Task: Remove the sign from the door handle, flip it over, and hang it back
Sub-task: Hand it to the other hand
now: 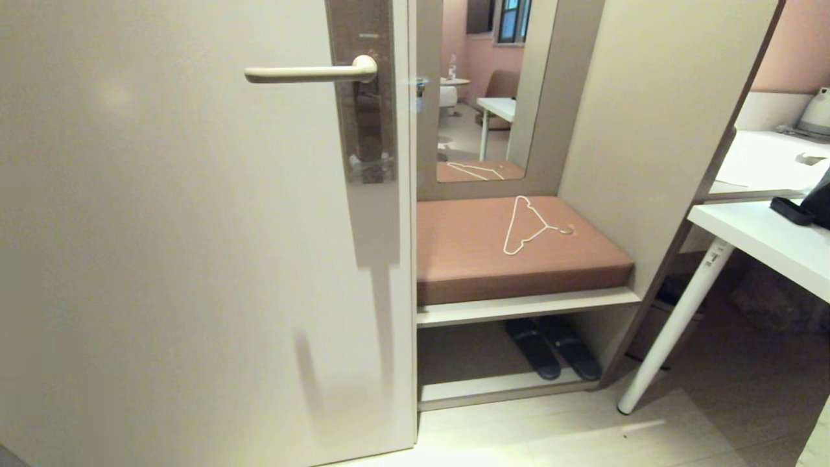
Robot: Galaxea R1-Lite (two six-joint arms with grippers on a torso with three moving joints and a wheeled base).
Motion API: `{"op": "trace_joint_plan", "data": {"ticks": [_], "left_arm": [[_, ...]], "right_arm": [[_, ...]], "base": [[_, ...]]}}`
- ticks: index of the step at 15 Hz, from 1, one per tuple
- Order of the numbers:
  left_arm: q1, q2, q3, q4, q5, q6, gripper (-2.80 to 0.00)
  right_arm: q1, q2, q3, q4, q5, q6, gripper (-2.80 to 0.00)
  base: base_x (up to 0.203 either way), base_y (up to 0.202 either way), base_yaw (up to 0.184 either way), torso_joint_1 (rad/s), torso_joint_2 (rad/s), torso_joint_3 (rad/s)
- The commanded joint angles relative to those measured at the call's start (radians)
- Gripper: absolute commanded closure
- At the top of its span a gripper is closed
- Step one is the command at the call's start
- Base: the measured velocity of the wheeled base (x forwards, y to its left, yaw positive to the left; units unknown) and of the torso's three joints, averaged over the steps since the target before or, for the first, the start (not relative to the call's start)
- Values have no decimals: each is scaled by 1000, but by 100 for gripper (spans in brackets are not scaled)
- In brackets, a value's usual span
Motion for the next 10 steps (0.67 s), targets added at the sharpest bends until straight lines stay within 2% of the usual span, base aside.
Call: {"op": "trace_joint_plan", "data": {"ticks": [1, 10], "left_arm": [[1, 1, 0, 1, 0, 0, 0], [1, 1, 0, 1, 0, 0, 0]], "right_arm": [[1, 1, 0, 1, 0, -1, 0], [2, 1, 0, 1, 0, -1, 0]], "base": [[0, 0, 0, 0, 0, 0], [0, 0, 0, 0, 0, 0]]}}
